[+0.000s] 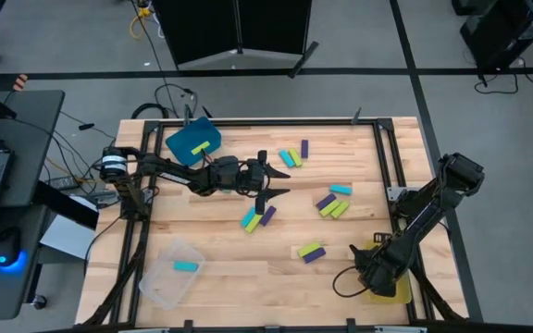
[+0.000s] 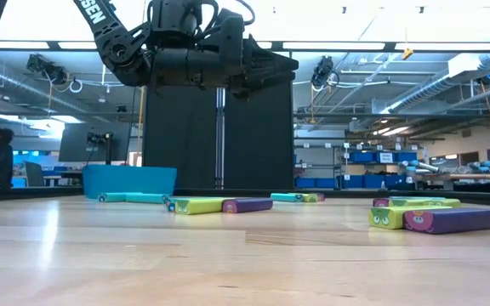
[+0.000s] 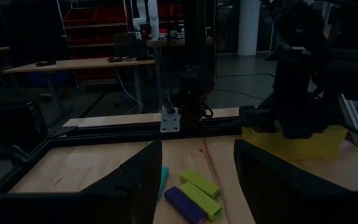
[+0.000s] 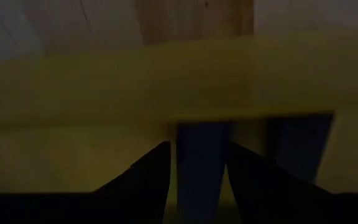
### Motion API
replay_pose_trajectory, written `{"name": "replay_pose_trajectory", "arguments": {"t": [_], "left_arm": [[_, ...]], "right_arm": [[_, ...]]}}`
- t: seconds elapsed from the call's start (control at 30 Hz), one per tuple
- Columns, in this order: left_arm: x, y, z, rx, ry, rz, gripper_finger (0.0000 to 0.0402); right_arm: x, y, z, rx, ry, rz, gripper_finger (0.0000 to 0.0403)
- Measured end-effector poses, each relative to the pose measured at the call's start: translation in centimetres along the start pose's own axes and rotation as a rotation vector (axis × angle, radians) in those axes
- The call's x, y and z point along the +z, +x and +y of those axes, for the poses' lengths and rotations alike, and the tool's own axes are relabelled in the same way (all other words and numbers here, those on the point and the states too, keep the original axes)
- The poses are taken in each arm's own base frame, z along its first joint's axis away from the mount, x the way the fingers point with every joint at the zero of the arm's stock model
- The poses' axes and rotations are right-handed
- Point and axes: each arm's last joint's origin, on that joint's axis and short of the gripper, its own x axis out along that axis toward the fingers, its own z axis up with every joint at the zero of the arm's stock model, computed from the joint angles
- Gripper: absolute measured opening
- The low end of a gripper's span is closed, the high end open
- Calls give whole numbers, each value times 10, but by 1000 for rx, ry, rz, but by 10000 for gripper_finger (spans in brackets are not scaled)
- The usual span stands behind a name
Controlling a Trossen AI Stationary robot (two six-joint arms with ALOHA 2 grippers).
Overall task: Sort blocks
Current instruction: Put the violet block into the yellow bin, then put the green block into the blue bin
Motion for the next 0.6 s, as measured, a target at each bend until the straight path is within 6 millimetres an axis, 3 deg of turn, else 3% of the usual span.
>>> {"name": "replay_pose_trajectory", "arguments": {"t": [0.37, 0.47, 0.6], "left_arm": [[0, 0, 0, 0, 17, 2, 207], [-2, 0, 0, 6, 16, 22, 206], [-4, 0, 0, 17, 23, 42, 201]], "right_arm": [[-6, -47, 13, -115, -21, 42, 158], [-3, -61, 12, -109, -1, 30, 124], [6, -82, -3, -63, 42, -9, 41]]}}
